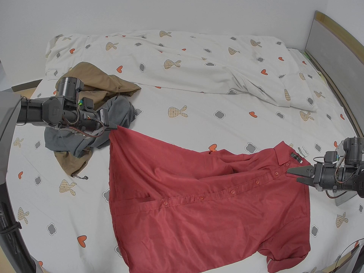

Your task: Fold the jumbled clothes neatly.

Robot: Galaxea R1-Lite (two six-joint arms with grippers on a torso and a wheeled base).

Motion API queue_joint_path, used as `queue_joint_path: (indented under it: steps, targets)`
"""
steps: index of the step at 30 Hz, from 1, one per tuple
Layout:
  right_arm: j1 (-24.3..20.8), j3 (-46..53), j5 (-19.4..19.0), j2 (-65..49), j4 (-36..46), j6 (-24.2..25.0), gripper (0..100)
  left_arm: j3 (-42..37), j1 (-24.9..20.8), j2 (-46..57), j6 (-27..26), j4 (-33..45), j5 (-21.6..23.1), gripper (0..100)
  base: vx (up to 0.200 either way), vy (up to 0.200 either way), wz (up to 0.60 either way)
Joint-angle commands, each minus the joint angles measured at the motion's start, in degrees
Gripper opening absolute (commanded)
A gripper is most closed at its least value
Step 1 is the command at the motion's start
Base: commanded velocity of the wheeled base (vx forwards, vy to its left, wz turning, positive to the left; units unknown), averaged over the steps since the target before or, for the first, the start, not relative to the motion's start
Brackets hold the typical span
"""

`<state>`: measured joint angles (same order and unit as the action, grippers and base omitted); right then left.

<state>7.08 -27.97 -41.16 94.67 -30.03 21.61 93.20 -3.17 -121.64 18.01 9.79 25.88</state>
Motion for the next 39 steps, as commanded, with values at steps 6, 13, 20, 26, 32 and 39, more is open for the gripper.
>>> queue_joint_path:
  steps: [6,13,20,26,32,39]
  targets:
    - [0.30,-2.01,0.46,5.26,-2.05,-0.26,100,-2.49,1.50,-0.62,-0.34,0.58,-0.04,100,0.000,0.000,0.00]
    - [0.04,-9.04,11.01,16.77,-12.78,0.01,100,-14.62,2.64,9.49,-0.69,-0.56,0.66,100,0.000,0.000,0.00]
    - [-0.32,-19.50,15.14,26.27,-14.62,0.36,100,-31.23,2.82,23.64,-0.60,-9.00,9.45,100,0.000,0.000,0.00]
    - [-0.93,-27.85,15.23,30.31,-11.28,0.45,100,-38.18,2.82,29.88,-0.69,-14.89,14.90,100,0.000,0.000,0.00]
    - [-1.55,-32.77,15.32,33.03,-8.47,0.45,100,-38.70,2.82,30.85,-0.69,-15.06,14.99,100,0.000,0.000,0.00]
    - [-2.95,-33.65,15.23,34.61,-8.38,0.45,100,-39.06,2.64,30.85,-0.69,-15.15,14.99,100,0.000,0.000,0.00]
